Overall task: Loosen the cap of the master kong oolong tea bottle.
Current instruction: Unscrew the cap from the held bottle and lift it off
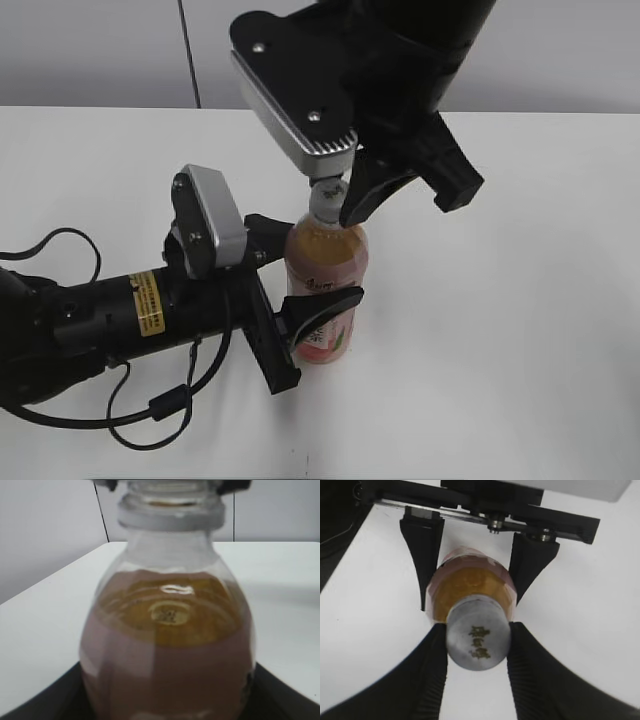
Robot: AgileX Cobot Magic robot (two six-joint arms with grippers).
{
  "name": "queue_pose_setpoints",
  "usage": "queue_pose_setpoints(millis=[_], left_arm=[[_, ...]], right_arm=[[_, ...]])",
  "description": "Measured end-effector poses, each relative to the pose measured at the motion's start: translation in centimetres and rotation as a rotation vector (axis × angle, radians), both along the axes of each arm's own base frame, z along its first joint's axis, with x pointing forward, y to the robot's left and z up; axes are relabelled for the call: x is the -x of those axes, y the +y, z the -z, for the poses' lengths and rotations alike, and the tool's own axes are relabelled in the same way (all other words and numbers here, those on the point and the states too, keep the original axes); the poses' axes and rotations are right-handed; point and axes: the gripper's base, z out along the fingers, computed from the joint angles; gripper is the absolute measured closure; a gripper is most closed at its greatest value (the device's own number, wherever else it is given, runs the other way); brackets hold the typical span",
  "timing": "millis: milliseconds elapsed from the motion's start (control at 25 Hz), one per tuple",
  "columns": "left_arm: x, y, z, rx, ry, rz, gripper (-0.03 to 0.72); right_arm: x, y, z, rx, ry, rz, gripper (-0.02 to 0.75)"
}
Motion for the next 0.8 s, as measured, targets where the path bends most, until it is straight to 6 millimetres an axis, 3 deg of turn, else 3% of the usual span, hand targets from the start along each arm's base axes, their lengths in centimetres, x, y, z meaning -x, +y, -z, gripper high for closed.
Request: queue_pose_setpoints(millis=[280, 800], left_arm=[[-0.01, 0.0, 0.0, 0.001, 0.001, -0.001, 0.252], [-0.01, 0.0, 0.0, 0.0, 0.0, -0.001, 0.252]], right_arm=[[-0.05, 0.03, -0.01, 0.017, -0.079, -0.23, 0.456], [-0.14, 0.1, -0.04, 0.026, -0.143, -0.396, 0.456]])
